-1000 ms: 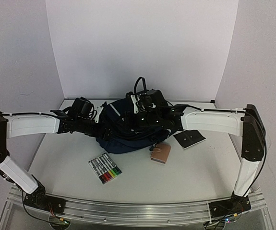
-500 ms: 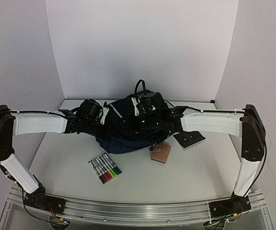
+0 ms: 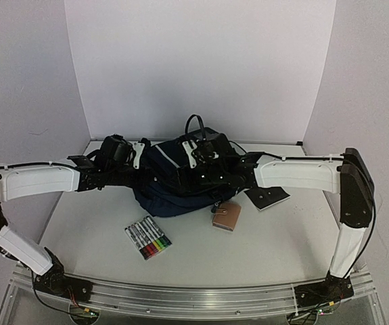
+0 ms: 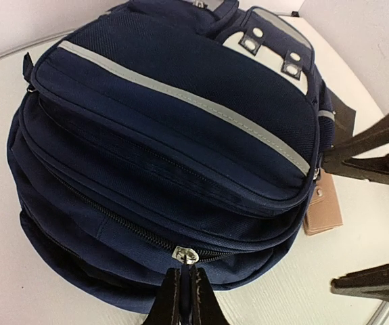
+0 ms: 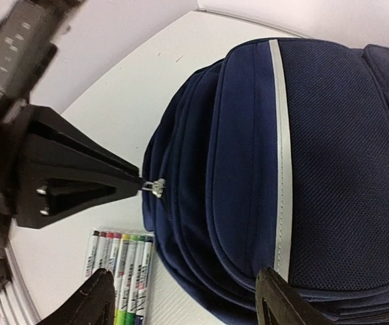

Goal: Pack the student bag
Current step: Unzip the student bag at the center of the board.

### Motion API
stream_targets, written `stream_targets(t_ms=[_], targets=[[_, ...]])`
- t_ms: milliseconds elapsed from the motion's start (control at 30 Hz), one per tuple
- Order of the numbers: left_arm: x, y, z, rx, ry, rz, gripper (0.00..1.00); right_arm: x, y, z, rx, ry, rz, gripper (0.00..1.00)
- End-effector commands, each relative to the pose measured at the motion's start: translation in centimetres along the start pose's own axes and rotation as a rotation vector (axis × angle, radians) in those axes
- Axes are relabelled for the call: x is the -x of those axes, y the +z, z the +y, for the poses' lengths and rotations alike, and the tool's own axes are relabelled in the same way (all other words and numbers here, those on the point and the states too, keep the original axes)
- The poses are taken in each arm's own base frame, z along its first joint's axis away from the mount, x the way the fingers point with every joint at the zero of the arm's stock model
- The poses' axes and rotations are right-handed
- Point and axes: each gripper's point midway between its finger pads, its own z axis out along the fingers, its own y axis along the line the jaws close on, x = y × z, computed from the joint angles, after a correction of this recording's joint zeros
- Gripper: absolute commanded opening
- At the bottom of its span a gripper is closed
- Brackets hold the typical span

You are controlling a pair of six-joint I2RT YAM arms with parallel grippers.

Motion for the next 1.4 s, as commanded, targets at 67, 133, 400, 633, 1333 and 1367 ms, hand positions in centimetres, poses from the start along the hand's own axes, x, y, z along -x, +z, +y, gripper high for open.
stream_targets(t_ms=[67,133,400,633,1333,1367], targets=[[4.5,-3.7,-1.3,-0.042,-0.009,-0.175,0.0,3.6,1.0,-1.4,-0.128,-0.203,-0.079,0.81],[4.8,-4.1,-1.4,-0.043,-0.01,-0.183,0.0,3.7,1.5,-1.7,-0.153,-0.244,-0.079,0.84],[5.7,-4.9,-1.6,-0.047,-0.009,-0.207,0.0,3.6,3.1,-1.4,-0.187,-0.367,-0.062,0.92],[6.1,-5.2,-1.9,-0.062,-0.006,-0.215,0.0,3.1,4.8,-2.8,-0.262,-0.372,-0.047,0.88],[7.6,-6.5,10.4,0.113,-0.185,-0.296,0.0,2.9,-1.9,-1.9,-0.212,-0.329,-0.101,0.0],[7.8,-6.3,11.2,0.12,-0.187,-0.303,0.0,2.7,-2.3,-1.6,-0.192,-0.32,-0.101,0.0]])
